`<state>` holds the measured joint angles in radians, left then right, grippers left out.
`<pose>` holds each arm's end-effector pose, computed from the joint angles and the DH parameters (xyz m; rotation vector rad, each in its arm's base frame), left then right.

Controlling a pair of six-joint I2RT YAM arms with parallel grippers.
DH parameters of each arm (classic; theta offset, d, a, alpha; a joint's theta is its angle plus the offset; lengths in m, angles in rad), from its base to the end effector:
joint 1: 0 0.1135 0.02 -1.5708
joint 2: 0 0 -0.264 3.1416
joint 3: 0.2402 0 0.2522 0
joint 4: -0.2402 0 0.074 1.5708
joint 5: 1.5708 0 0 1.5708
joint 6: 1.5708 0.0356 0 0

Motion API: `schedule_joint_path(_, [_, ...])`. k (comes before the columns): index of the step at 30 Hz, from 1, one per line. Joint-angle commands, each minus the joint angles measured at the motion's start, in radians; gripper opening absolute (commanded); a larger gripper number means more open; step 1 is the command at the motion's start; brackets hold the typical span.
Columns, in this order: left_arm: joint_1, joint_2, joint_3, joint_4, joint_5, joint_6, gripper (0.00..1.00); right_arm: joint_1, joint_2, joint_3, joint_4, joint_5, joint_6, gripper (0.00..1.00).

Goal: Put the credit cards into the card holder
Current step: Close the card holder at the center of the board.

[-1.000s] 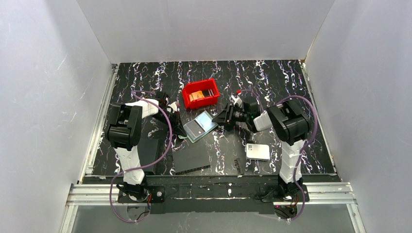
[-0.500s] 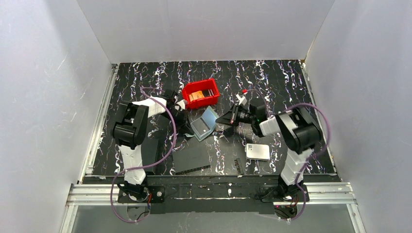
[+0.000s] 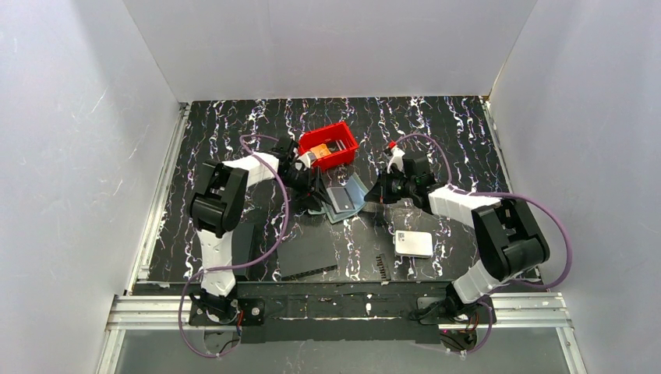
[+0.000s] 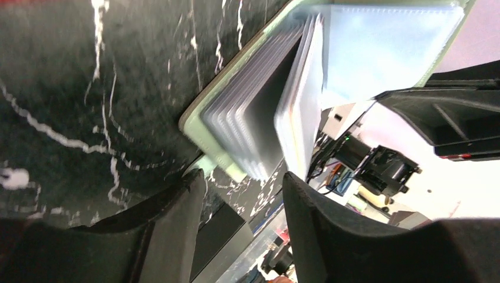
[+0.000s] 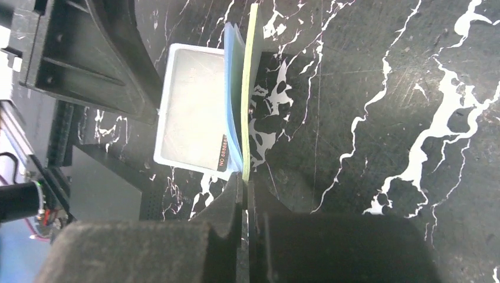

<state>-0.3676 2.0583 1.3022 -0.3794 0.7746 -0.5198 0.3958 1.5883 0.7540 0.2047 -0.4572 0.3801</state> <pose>0.3690 -0.1688 0.1322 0.0390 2.8118 -1.2977 0.2885 0.1376 0.1739 -0.2862 2.2657 0.9249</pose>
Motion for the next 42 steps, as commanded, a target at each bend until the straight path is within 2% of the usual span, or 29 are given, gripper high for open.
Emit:
schedule_joint_path(1, [0.003, -0.113, -0.052, -0.092, -0.085, 0.08, 0.53, 0.035, -0.075, 0.013, -0.114, 0.071, -0.109, 0.01])
schedule_joint_path(5, [0.015, -0.187, -0.09, -0.153, -0.143, 0.133, 0.57, 0.094, -0.085, 0.04, -0.124, 0.089, -0.132, 0.01])
schedule_joint_path(8, [0.04, -0.24, -0.129, -0.162, -0.15, 0.141, 0.6, 0.137, -0.091, 0.059, -0.133, 0.121, -0.137, 0.08])
schedule_joint_path(12, [0.062, -0.274, -0.162, -0.162, -0.141, 0.142, 0.61, 0.184, -0.074, 0.087, -0.14, 0.078, -0.162, 0.29])
schedule_joint_path(15, [0.061, -0.272, -0.202, -0.126, -0.075, 0.117, 0.6, 0.237, -0.044, 0.122, -0.156, 0.042, -0.205, 0.44])
schedule_joint_path(19, [0.062, -0.292, -0.284, -0.005, 0.004, 0.027, 0.55, 0.293, 0.001, 0.15, -0.134, -0.022, -0.207, 0.52])
schedule_joint_path(22, [0.062, -0.31, -0.313, 0.037, 0.022, -0.017, 0.55, 0.298, 0.046, 0.125, -0.023, -0.09, -0.146, 0.56])
schedule_joint_path(26, [0.081, -0.365, -0.357, 0.085, 0.013, -0.062, 0.52, 0.296, 0.134, 0.126, 0.012, -0.086, -0.093, 0.58])
schedule_joint_path(31, [0.121, -0.408, -0.362, 0.109, 0.051, -0.085, 0.51, 0.277, 0.217, 0.091, 0.167, -0.182, 0.041, 0.6])
schedule_joint_path(35, [0.128, -0.378, -0.273, 0.084, 0.096, -0.049, 0.53, 0.265, 0.235, 0.074, 0.213, -0.206, 0.096, 0.59])
schedule_joint_path(37, [0.125, -0.34, -0.217, 0.085, 0.128, -0.052, 0.5, 0.24, 0.232, 0.06, 0.237, -0.234, 0.123, 0.51])
schedule_joint_path(42, [0.094, -0.254, -0.074, 0.095, 0.128, -0.054, 0.46, 0.188, 0.239, 0.028, 0.316, -0.295, 0.196, 0.46])
